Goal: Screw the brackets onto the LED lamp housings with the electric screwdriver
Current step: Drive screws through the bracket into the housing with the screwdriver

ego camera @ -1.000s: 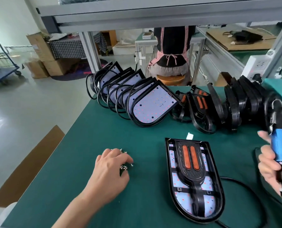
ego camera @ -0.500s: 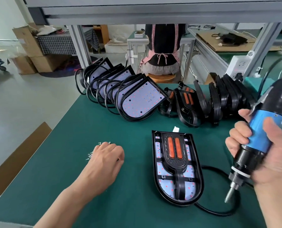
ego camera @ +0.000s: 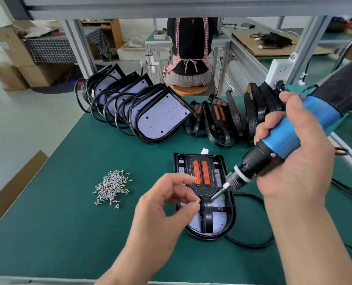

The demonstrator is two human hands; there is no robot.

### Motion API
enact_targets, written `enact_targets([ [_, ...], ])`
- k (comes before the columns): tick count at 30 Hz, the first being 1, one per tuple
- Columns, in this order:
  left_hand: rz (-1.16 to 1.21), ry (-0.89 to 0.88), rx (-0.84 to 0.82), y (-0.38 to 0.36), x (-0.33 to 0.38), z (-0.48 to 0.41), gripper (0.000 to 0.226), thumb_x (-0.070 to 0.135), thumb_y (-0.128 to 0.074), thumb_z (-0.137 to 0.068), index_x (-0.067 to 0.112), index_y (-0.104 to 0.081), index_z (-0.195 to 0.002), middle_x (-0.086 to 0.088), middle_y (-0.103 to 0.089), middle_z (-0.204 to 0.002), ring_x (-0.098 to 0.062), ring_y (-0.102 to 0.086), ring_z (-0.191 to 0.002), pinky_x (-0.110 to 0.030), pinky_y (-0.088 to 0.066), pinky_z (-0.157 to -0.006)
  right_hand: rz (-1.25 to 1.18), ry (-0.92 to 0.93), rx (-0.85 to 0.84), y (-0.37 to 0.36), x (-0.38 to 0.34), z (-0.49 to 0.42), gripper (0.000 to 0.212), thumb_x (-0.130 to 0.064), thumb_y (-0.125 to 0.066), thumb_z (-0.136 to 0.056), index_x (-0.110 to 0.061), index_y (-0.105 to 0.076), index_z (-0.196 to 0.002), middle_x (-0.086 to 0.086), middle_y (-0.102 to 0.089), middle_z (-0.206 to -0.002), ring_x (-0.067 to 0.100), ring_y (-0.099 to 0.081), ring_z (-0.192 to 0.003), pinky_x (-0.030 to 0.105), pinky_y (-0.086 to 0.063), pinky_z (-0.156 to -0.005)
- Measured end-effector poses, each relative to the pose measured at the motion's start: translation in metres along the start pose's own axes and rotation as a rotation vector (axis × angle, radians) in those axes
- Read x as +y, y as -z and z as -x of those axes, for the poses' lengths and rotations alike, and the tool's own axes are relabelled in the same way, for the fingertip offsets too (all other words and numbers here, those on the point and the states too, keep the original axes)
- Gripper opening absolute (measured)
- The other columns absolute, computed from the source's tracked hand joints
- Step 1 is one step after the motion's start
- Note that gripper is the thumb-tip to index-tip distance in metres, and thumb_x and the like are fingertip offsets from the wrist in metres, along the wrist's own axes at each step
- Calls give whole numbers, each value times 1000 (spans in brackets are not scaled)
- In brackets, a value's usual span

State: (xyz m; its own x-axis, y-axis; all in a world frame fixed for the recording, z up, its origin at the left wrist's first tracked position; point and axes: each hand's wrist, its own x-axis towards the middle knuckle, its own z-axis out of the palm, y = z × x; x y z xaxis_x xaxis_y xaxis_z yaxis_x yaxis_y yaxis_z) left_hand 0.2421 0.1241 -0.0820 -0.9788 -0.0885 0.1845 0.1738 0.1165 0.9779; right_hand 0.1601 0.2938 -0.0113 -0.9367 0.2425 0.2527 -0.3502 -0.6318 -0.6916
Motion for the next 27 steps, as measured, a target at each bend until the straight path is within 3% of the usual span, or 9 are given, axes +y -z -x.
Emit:
enact_targets([
  [5,72,43,73,-8,-5,2,38,15,-73,-73,39,-71,-102,5,-71,-83,-14,-63,-83,-35,-47,-87,5,12,89,-15,0,7,24,-30,-69,-84,-15,-57,-100,-2,-57,-64,14,-52,-54,22,-45,-56],
  [17,212,72,95,-14,-10,3,39,10,-74,-71,31,-73,-104,-1,-71,-83,-11,-62,-79,-18,-50,-76,-20,-6,171,-10,6,7,27,-29,-70,-82,-15,-55,-99,-2,-57,-63,14,-53,-51,21,-46,-55],
  [27,272,41,129,-23,-12,3,39,5,-74,-71,29,-75,-101,-2,-70,-80,-8,-62,-73,-14,-51,-68,-23,-7,204,-3,4,8,32,-30,-71,-82,-13,-54,-104,-3,-58,-63,13,-53,-51,21,-48,-55],
])
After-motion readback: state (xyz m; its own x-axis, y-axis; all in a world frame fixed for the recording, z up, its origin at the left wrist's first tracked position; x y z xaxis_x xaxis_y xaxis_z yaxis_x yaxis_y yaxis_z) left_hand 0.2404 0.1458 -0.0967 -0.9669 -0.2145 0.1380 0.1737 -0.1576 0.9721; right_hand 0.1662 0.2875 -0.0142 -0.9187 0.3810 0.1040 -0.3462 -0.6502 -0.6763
